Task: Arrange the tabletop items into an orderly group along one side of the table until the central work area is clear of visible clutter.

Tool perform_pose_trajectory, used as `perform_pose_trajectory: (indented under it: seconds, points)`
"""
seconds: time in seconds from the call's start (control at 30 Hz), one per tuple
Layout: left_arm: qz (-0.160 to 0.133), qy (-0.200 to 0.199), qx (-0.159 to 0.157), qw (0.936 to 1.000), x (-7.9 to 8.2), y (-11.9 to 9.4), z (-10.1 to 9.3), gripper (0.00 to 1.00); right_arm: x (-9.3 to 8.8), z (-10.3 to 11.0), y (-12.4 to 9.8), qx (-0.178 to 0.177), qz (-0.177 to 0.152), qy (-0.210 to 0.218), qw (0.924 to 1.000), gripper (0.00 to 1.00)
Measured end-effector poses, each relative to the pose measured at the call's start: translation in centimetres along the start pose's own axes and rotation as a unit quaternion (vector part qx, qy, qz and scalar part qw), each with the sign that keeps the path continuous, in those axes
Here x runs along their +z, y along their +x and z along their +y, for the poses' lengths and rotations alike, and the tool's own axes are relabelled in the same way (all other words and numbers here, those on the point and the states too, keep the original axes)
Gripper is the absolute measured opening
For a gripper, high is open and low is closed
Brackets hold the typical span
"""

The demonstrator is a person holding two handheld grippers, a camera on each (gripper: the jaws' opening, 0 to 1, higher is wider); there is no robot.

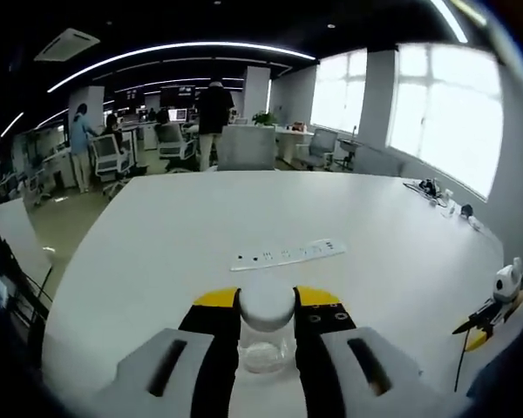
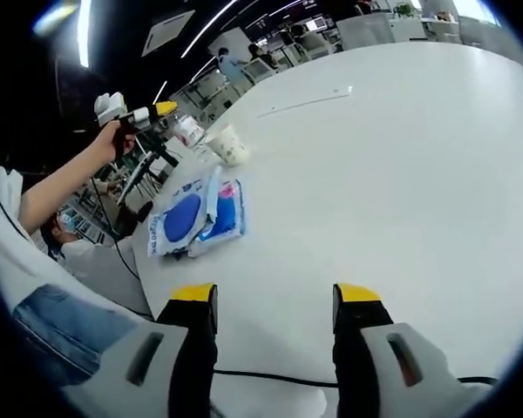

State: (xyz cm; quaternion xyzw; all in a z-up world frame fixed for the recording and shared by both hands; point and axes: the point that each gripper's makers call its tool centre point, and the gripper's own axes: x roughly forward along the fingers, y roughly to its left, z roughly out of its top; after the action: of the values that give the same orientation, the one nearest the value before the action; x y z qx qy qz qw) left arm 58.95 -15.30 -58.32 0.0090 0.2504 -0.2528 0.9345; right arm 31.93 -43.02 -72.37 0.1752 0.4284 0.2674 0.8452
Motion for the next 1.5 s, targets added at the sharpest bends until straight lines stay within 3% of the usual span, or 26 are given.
perform_pose_trajectory:
  seconds: [0.63, 1.1, 1.5]
  points:
    - [0.028, -0.003, 0.020, 0.9994, -1.7, 1.2, 0.2, 0.21, -0.2, -0.5, 0.2, -0.001, 0.002, 0.008, 1.0000, 0.52]
    - [0.001, -0.014, 0.024, 0.9996, -1.5, 1.1, -0.1, 0.21, -0.5, -0.7, 0.3, -0.001, 0.004, 0.010, 0.9999, 0.52]
    - [-0.007, 0.019, 0.051, 0.9985, -1.5, 1.3, 0.0, 0.21, -0.6, -0.9, 0.2, -0.002, 0.002, 0.010, 0.9999, 0.52]
